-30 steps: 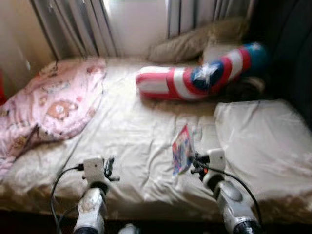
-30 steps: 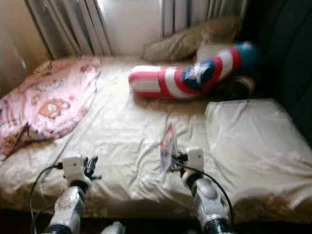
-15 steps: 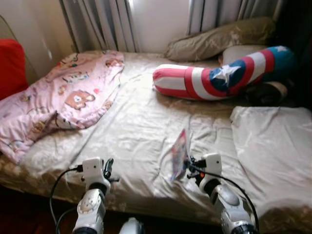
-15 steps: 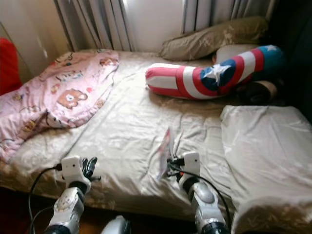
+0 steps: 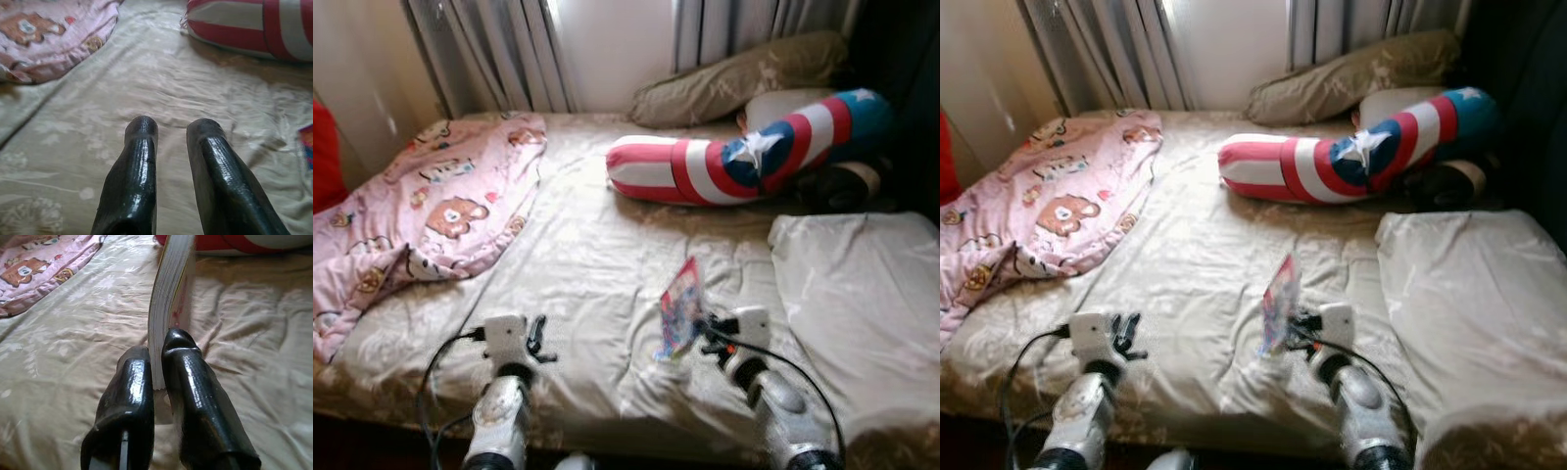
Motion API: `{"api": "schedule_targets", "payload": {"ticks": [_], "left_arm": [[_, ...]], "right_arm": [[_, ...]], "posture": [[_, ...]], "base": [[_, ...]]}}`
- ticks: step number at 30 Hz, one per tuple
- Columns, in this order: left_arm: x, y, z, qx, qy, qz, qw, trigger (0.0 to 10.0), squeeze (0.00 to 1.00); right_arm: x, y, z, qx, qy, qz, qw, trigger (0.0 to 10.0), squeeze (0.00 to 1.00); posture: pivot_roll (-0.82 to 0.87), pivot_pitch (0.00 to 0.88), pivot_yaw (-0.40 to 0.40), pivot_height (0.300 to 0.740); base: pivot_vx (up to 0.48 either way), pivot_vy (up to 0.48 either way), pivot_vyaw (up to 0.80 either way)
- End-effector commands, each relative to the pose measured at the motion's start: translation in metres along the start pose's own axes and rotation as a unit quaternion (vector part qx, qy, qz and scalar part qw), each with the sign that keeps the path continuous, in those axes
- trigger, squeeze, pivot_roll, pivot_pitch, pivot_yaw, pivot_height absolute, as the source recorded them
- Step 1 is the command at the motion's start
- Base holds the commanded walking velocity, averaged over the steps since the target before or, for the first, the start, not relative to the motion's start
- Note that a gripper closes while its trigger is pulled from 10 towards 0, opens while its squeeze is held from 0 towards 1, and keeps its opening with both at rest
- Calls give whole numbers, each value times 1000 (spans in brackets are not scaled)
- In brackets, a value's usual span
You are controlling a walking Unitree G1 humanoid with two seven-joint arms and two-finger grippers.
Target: Clean up the room
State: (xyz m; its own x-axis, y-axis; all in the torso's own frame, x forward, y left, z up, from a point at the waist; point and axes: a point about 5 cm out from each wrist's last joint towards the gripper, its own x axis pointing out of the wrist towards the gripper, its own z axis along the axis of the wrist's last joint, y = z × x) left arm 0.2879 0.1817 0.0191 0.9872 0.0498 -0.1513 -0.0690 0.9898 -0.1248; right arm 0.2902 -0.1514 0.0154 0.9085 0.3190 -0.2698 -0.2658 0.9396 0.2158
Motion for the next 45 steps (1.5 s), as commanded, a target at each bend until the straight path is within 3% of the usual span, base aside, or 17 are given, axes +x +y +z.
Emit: {"api": "schedule_targets", "payload": {"ticks": [1, 7, 14, 20, 28, 38, 45], "left_arm": [[0, 8, 3, 6, -3, 8, 1000, 10000, 0], [0, 9, 4, 7, -7, 8, 1000, 10000, 0], [1, 8, 7, 10, -13, 1, 1000, 10000, 0], [-3, 11, 5, 18, -13, -4, 1000, 10000, 0], [-7, 17, 5, 31, -13, -8, 999, 10000, 0], [-17, 20, -1, 44, -3, -25, 999, 10000, 0], [-28, 22, -5, 48, 4, -33, 998, 10000, 0]], "right_arm": [[8, 12, 10, -2, -24, 19, 1000, 10000, 0], [8, 13, 7, 2, -17, 22, 1000, 10000, 0], [13, 16, 11, 86, -34, 29, 995, 10000, 0], [13, 6, -2, 181, -3, -13, 983, 10000, 0], [18, 16, 6, 219, -33, 23, 975, 10000, 0], [-4, -9, -32, 198, 56, -63, 977, 10000, 0], [-19, -33, -41, 132, 106, -120, 978, 10000, 0]], "posture": [[5, 0, 47, 651], [3, 0, 50, 651], [15, 0, 54, 651], [31, 0, 61, 651], [50, 0, 80, 651], [73, 11, 110, 651], [83, 59, 130, 651]], "base": [[304, 0, 0], [180, 0, 0], [0, 0, 0], [0, 0, 0], [0, 0, 0], [0, 0, 0], [0, 0, 0]]}}
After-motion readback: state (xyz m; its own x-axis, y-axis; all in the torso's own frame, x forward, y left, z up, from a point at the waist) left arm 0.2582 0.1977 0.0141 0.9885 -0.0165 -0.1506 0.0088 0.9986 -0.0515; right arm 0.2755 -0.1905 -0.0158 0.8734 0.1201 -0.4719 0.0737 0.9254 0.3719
